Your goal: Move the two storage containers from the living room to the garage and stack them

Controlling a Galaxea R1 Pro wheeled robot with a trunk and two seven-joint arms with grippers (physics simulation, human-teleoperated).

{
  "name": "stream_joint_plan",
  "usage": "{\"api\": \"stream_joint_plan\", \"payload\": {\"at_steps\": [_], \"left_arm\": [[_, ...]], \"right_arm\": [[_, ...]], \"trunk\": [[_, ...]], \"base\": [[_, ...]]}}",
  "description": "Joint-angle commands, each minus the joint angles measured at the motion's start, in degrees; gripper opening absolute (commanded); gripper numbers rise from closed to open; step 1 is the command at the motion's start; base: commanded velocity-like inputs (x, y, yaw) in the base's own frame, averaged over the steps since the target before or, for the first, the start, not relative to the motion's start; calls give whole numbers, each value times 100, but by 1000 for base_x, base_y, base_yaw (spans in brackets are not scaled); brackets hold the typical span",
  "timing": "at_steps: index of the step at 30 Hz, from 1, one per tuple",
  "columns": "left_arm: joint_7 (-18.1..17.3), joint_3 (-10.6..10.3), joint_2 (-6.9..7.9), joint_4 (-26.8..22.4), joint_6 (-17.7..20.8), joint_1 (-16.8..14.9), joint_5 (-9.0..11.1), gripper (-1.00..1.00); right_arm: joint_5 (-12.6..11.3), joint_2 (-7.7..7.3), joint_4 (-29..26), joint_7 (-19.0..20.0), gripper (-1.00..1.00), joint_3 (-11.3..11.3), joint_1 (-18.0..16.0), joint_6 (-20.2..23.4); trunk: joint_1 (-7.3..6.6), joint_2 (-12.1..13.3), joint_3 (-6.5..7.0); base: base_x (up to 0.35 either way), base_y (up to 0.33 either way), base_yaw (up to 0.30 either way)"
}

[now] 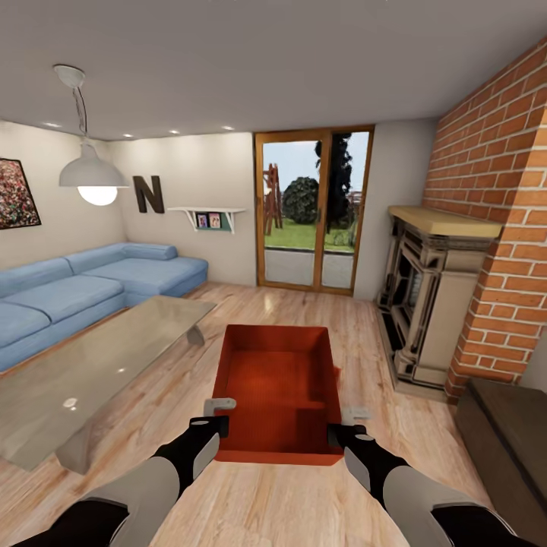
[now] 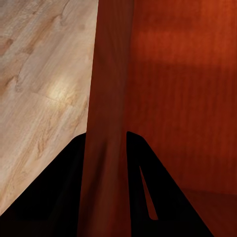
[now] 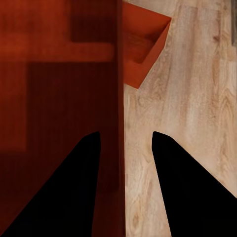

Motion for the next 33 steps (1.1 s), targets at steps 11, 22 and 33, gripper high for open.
{"api": "stream_joint_plan", "payload": {"at_steps": [11,22,33], "left_arm": [[111,47,0,-33,33,-3,-135,-100],[111,47,0,-33,33,-3,-135,-100],[111,47,0,-33,33,-3,-135,-100]], "right_arm": [[-108,36,17,28,-100,60,3,3],[-102,27,17,37,-100,60,2,0],[-108,27,17,40,-100,60,3,-7]], "trunk": [[2,-4,81],[2,-4,118],[2,-4,118]], "base": [[0,0,204],[0,0,142],[0,0,272]]}}
